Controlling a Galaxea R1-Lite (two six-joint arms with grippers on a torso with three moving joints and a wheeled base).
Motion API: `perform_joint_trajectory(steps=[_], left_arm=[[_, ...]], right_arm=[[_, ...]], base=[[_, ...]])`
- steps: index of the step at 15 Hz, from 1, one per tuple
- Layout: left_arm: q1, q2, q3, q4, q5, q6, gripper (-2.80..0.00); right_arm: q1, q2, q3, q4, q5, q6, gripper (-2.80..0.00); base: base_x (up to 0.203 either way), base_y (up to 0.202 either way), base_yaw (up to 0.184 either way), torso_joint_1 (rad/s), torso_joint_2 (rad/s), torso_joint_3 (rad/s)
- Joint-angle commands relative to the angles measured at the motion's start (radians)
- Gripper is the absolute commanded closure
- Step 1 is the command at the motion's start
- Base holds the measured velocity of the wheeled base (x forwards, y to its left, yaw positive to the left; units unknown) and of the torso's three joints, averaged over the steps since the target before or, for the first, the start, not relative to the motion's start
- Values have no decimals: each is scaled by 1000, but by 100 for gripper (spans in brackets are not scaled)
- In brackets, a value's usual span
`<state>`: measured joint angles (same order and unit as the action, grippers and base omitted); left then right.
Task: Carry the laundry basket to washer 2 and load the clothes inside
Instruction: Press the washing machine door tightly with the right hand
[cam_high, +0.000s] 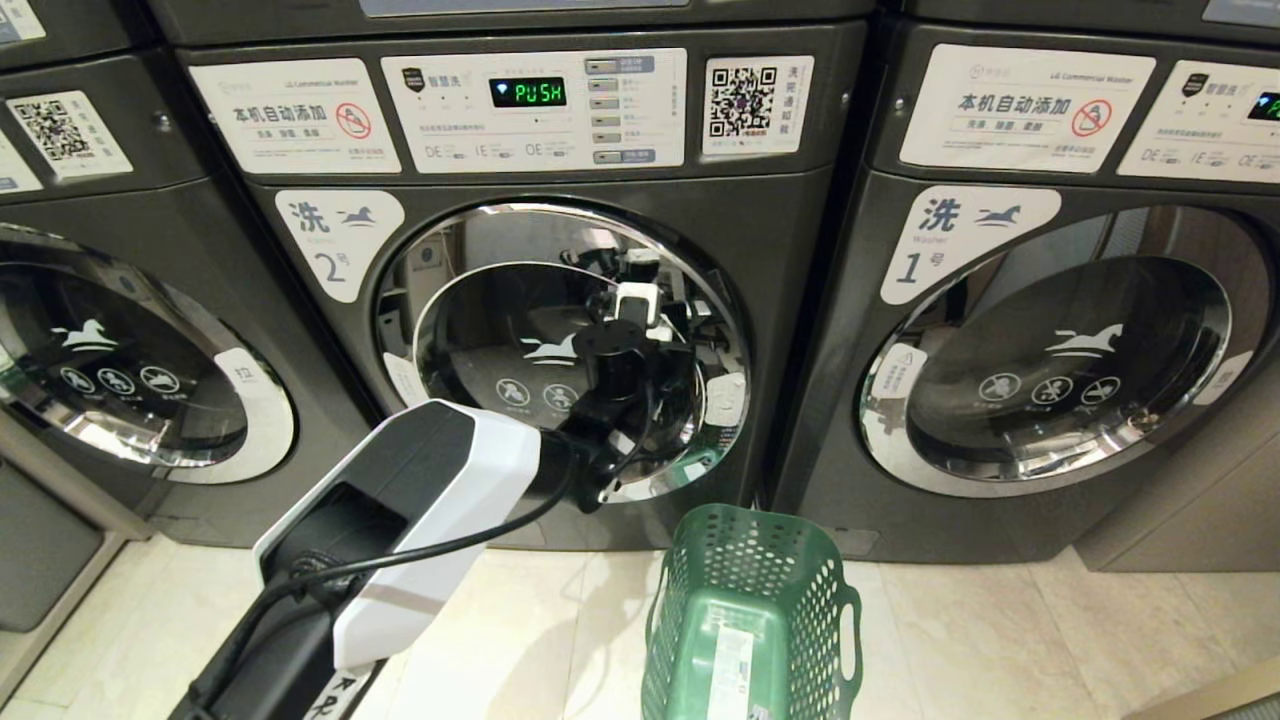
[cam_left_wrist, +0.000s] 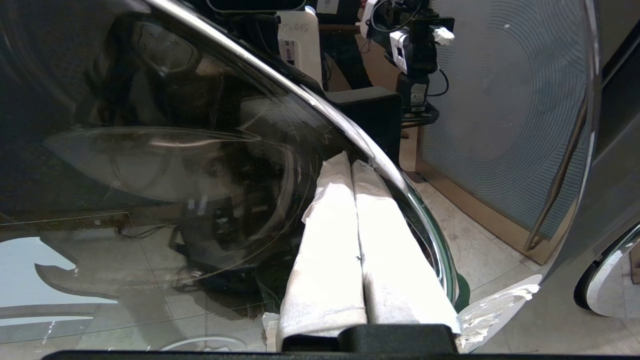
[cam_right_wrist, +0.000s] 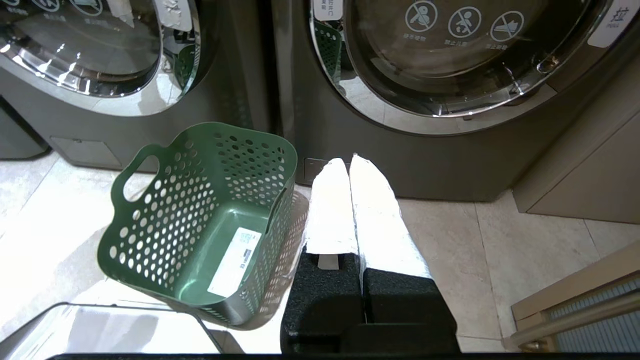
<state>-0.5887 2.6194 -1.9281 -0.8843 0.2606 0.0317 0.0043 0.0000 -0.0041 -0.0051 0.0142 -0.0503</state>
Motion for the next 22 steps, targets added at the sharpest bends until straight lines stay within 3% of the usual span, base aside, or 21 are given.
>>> perform_joint_trajectory(steps=[1,4,7,9,11,14,17,22], left_arm=[[-4,-12,0,-5,2,2,0],[-3,-15,0,-7,0,4,0],[-5,-7,0,-6,-1,4,0],[-13,-7,0,-4,0,4,0],[-13,-2,0,-4,0,4,0],[-11,-1,0,5,2,4,0],[-12,-4,-2,14,2,4,0],[-16,2,-1,14,30,2,0]], right_arm=[[0,5,-54,-1,6,-9,0],[1,160,-325,82,19,13,0],[5,543,-666,115,71,110,0],[7,785,-809,127,205,179,0],[18,995,-851,136,426,217,0],[85,1261,-825,118,572,207,0],[168,1529,-773,-71,548,189,0],[283,2023,-769,-602,366,182,0]], base=[[0,0,0,0,0,0],[0,0,0,0,0,0],[0,0,0,0,0,0],[0,0,0,0,0,0],[0,0,0,0,0,0],[0,0,0,0,0,0],[0,0,0,0,0,0],[0,0,0,0,0,0]])
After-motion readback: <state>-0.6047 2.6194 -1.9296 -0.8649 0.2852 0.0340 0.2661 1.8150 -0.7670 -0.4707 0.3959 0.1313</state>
